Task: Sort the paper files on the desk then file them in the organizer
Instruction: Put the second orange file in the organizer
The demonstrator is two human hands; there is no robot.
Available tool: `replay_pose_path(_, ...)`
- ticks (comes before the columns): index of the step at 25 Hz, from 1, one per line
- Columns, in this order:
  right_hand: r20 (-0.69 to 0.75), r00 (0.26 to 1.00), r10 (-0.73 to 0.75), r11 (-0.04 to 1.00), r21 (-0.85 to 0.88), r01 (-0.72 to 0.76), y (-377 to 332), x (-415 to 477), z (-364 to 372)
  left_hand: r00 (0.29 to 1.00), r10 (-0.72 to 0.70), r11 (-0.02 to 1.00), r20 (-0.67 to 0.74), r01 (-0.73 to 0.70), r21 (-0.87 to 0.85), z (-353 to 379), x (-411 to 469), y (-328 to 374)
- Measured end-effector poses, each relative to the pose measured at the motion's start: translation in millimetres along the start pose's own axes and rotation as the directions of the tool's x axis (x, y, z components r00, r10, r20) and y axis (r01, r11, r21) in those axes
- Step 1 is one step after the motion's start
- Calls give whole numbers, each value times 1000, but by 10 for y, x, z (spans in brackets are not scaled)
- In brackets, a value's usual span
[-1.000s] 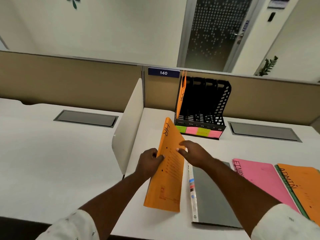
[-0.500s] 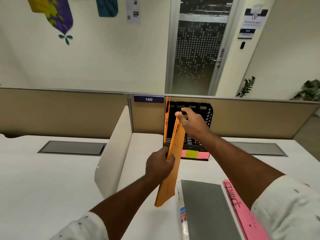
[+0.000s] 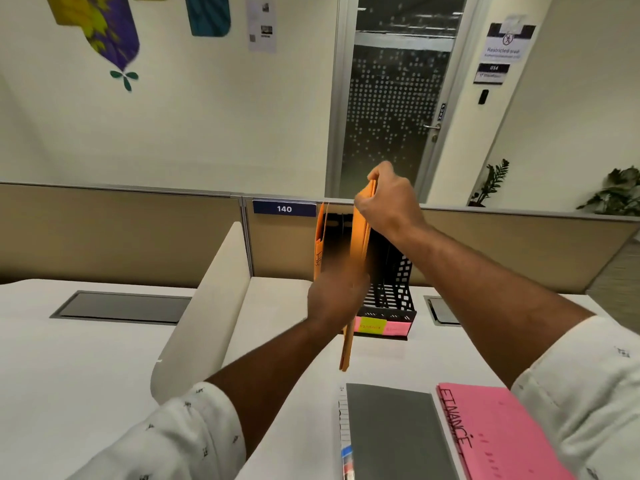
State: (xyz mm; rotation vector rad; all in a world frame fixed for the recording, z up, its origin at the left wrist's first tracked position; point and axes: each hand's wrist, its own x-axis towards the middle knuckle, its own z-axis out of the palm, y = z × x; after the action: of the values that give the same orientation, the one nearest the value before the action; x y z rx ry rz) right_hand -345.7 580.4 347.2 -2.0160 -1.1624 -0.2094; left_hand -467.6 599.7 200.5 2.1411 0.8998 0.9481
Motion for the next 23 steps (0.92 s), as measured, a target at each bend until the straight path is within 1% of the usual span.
replay_pose_path(3,-34,997,-63,998,-11,63,57,233,49,998,-36,998,59,39,-57,82,359,-48)
replay_pose_path(5,-44,996,-78,997,0,79,126,350,138,997,-38,998,70,41,-45,102,589,-161)
replay_pose_path(8,-40,996,-77,996,31,78,264,484,333,997,-22,994,74,14,108,138,884,-378)
replay_pose_path(11,-38,997,-68,995,69,71,381,554,569,991,-28,975,128,-2,224,153,1131,-589)
replay_pose_path(13,-52,996,-71,995,62,74,453,580,723,986,-39,956,161,-10,293,202,1265,-742)
replay_pose_path(20,-43,987,-152,988,31,153,672,584,1165,977,-33,917,210,-54,395,380,1534,-1109)
replay_pose_path(23,-40,985,-166,986,7,167,771,574,1309,979,-26,897,204,-67,437,458,1587,-1210)
